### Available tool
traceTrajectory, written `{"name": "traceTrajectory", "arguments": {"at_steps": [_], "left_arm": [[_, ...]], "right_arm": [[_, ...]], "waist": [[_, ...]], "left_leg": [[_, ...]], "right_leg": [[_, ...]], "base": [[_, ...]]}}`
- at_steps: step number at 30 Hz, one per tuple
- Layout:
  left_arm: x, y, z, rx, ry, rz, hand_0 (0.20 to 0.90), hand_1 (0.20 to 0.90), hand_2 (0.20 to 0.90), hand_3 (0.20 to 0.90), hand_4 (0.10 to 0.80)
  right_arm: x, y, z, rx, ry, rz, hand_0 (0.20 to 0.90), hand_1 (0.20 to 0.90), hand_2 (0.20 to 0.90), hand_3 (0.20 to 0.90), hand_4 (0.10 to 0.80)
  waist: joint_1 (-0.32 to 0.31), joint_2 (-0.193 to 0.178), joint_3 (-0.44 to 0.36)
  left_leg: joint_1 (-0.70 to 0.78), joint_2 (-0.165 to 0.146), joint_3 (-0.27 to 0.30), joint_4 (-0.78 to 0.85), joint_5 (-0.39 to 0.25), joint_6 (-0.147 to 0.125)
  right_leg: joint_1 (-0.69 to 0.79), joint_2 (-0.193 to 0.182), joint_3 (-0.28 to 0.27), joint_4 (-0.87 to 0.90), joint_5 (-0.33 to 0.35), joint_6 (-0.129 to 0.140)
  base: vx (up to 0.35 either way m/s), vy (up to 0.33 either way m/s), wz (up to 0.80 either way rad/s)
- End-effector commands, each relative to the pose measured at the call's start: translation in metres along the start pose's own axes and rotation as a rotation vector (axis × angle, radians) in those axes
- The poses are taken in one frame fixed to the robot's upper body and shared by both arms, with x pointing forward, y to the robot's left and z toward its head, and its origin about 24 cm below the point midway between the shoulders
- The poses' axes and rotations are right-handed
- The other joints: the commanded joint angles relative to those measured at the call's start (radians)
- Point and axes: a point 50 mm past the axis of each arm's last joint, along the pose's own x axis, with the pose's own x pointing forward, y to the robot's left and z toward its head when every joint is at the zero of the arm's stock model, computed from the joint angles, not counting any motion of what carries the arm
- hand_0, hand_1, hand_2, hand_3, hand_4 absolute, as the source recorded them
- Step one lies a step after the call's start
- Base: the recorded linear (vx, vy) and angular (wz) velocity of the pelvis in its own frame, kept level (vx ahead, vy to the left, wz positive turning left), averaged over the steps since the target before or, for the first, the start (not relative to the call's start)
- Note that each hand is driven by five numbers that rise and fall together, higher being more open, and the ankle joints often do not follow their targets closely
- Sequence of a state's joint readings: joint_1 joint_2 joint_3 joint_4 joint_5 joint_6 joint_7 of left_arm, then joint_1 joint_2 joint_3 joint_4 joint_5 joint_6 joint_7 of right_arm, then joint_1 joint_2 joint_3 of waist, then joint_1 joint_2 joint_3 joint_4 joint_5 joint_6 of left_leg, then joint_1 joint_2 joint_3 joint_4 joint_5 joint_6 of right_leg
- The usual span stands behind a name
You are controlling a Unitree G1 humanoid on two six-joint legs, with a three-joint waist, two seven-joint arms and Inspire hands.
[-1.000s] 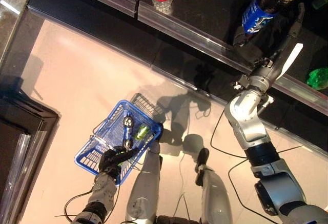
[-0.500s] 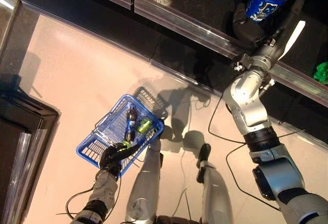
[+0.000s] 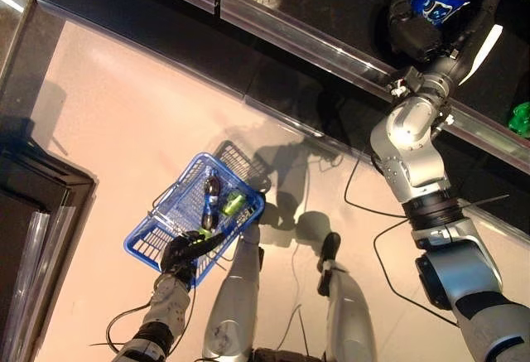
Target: Pick up the drink and place into the basket.
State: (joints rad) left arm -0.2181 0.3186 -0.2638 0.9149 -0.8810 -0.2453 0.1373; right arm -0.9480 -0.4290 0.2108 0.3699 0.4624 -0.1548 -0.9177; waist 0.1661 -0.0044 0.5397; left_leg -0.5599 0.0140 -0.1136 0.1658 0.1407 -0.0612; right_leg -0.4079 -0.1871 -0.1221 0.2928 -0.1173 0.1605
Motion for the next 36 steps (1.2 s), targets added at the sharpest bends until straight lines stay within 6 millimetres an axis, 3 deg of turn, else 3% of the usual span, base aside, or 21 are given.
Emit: {"name": "traceTrajectory", "arguments": {"at_steps": [1, 8, 16, 21, 30, 32, 36], "left_arm": [[-0.011, -0.004, -0.013, 0.019, 0.003, -0.082, 0.300, 0.300, 0.300, 0.200, 0.100], [-0.011, -0.001, -0.010, 0.017, -0.001, -0.087, 0.300, 0.300, 0.300, 0.200, 0.100], [-0.012, 0.002, -0.010, 0.001, -0.006, -0.089, 0.300, 0.300, 0.300, 0.200, 0.100], [-0.012, -0.003, 0.001, 0.007, -0.072, -0.122, 0.300, 0.300, 0.300, 0.200, 0.100], [-0.013, -0.026, 0.033, -0.013, -0.238, -0.212, 0.300, 0.300, 0.300, 0.200, 0.100], [-0.016, -0.036, 0.045, -0.067, -0.311, -0.240, 0.300, 0.300, 0.300, 0.200, 0.100], [-0.026, -0.050, 0.058, -0.093, -0.397, -0.346, 0.300, 0.300, 0.300, 0.200, 0.100]], "right_arm": [[0.038, -0.012, 0.064, 0.110, -0.229, -0.061, 0.300, 0.300, 0.300, 0.200, 0.100], [0.051, -0.013, 0.065, 0.133, -0.211, -0.034, 0.300, 0.300, 0.300, 0.200, 0.100], [0.056, -0.007, 0.073, 0.135, -0.217, 0.001, 0.300, 0.300, 0.300, 0.200, 0.100], [0.052, -0.007, 0.078, 0.165, -0.260, 0.007, 0.300, 0.300, 0.300, 0.200, 0.100], [0.001, 0.012, 0.111, 0.236, -0.469, 0.240, 0.300, 0.300, 0.300, 0.200, 0.100], [-0.021, 0.016, 0.107, 0.237, -0.474, 0.372, 0.300, 0.300, 0.300, 0.200, 0.100], [-0.045, 0.019, 0.096, 0.259, -0.453, 0.545, 0.300, 0.300, 0.300, 0.200, 0.100]], "waist": [[0.030, -0.003, -0.020], [0.038, -0.005, -0.020], [0.046, -0.008, -0.020], [0.049, -0.008, -0.020], [0.025, 0.004, -0.020], [0.010, 0.017, -0.020], [0.003, 0.031, -0.020]], "left_leg": [[0.006, -0.022, -0.031, 0.053, -0.077, 0.048], [0.001, -0.026, -0.034, 0.058, -0.081, 0.050], [0.011, -0.030, -0.035, 0.055, -0.090, 0.052], [0.012, -0.032, -0.039, 0.052, -0.084, 0.054], [0.023, -0.038, -0.026, 0.081, -0.096, 0.062], [0.031, -0.042, -0.022, 0.102, -0.103, 0.062], [0.064, -0.042, -0.019, 0.115, -0.107, 0.059]], "right_leg": [[-0.057, -0.005, -0.017, -0.032, 0.169, -0.053], [-0.060, -0.007, -0.023, -0.033, 0.171, -0.051], [-0.051, -0.005, -0.027, -0.032, 0.163, -0.051], [-0.053, -0.004, -0.030, -0.027, 0.166, -0.051], [-0.059, 0.009, -0.025, 0.038, 0.131, -0.063], [-0.065, 0.012, -0.017, 0.075, 0.111, -0.072], [-0.041, 0.010, -0.023, 0.100, 0.089, -0.088]], "base": [[0.000, 0.002, 0.10], [0.000, 0.000, 0.01], [0.000, 0.000, 0.00], [-0.026, -0.015, 0.01], [-0.080, -0.005, 0.00], [-0.130, 0.034, -0.04], [-0.084, -0.001, -0.05]]}}
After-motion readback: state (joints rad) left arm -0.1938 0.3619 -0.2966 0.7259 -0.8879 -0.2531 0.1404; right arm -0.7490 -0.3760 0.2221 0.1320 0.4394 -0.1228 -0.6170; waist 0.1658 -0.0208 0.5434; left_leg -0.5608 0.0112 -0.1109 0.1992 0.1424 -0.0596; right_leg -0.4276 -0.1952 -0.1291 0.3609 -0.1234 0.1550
